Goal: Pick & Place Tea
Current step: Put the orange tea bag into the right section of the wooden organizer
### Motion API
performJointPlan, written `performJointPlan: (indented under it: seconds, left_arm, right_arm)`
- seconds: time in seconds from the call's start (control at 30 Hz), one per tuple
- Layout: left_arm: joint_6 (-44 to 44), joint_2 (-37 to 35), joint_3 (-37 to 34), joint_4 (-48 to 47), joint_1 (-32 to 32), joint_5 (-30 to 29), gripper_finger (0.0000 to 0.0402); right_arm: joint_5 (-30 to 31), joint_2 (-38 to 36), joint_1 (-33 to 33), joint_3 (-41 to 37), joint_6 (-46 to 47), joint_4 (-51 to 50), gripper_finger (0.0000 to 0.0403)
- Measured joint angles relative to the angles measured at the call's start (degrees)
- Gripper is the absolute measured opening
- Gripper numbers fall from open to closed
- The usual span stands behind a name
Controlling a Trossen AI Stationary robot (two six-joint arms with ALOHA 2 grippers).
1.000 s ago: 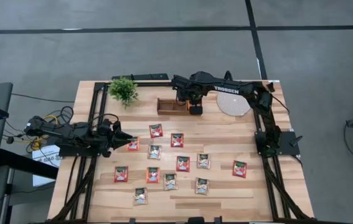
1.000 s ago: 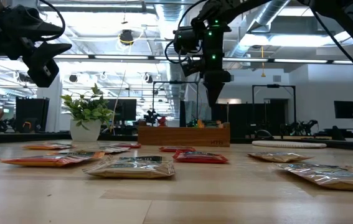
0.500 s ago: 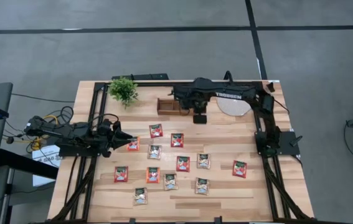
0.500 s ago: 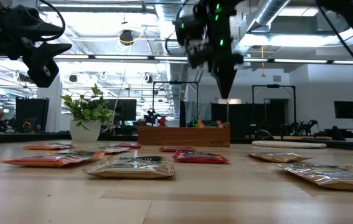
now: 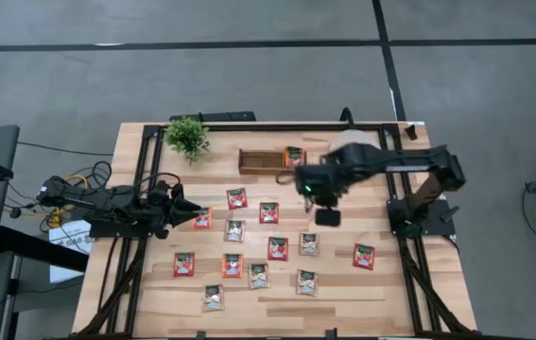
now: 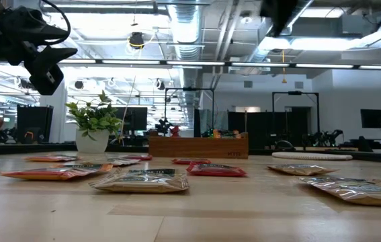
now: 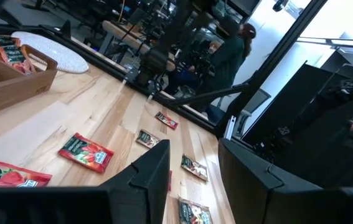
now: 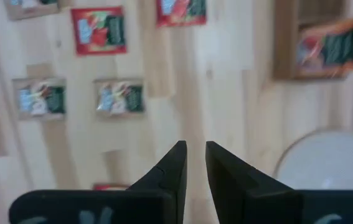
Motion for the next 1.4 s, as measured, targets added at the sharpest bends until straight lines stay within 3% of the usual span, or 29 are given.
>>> performJointPlan:
  seconds: [0.27, 0.47, 0.7, 1.0, 1.4]
  left_arm:
    - [0.0, 0.0, 0.0, -0.3, 0.0, 0.0, 0.0129]
    - [0.0, 0.0, 0.0, -0.4, 0.0, 0.0, 0.0129]
    - [-1.8, 0.0, 0.0, -0.4, 0.0, 0.0, 0.0129]
    - [-3.0, 0.0, 0.0, -0.4, 0.0, -1.5, 0.0129]
    - [-6.7, 0.0, 0.0, -0.4, 0.0, -3.8, 0.0129]
  right_arm:
    - [-0.8, -8.1, 12.3, -15.8, 22.7, -0.4, 0.0051]
    - [-7.2, -10.9, 19.5, -26.3, 32.2, 3.1, 0.0055]
    - [-10.5, -11.4, 24.3, -35.6, 33.5, 10.9, 0.0079]
    - [-10.5, -11.4, 24.6, -46.3, 33.2, 16.8, 0.0122]
    - [-13.2, -11.4, 24.6, -56.2, 35.2, 27.9, 0.0128]
